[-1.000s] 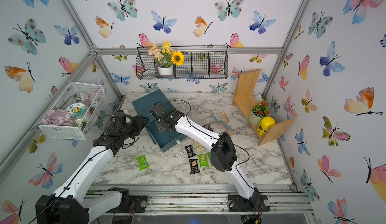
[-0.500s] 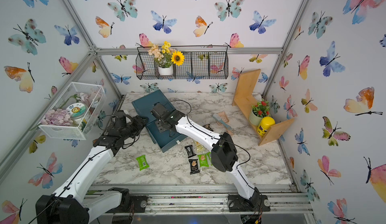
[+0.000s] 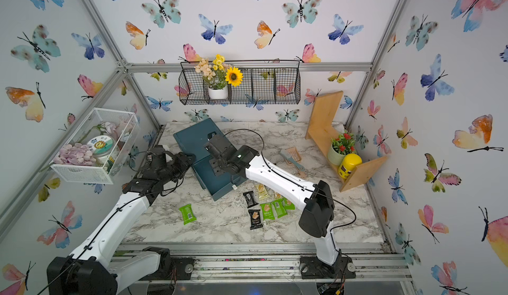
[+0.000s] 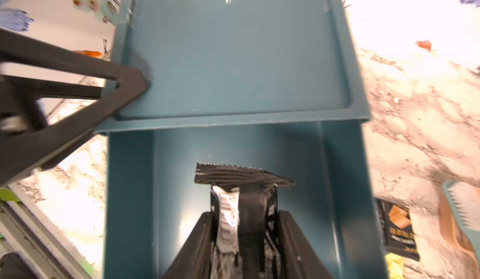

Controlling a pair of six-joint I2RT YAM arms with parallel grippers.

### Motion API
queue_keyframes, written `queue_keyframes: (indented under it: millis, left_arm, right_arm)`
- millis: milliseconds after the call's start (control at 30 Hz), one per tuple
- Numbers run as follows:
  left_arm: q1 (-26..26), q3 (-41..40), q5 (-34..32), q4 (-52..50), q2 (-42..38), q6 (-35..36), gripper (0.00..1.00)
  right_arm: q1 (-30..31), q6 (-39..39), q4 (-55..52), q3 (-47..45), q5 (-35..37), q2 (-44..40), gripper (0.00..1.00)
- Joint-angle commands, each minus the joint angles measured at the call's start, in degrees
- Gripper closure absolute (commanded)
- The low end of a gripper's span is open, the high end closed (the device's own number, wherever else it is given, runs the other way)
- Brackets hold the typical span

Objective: Take the cookies out of the drawer
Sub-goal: Pick up the cookie from the drawer.

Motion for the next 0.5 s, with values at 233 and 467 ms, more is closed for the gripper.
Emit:
queue_keyframes:
  millis: [233, 467]
  left_arm:
    - [0.27, -0.35, 0.58, -4.16, 1.26, 0.86, 0.45]
    - [0.27, -0.31, 0.82, -4.16, 1.25, 0.90, 0.45]
  right_arm:
    - [-1.68, 2.50, -1.91, -10.86, 8.98, -11.39, 0.71]
    - [-11.31, 0.93, 0.30, -22.51, 5.59, -17.36, 0.71]
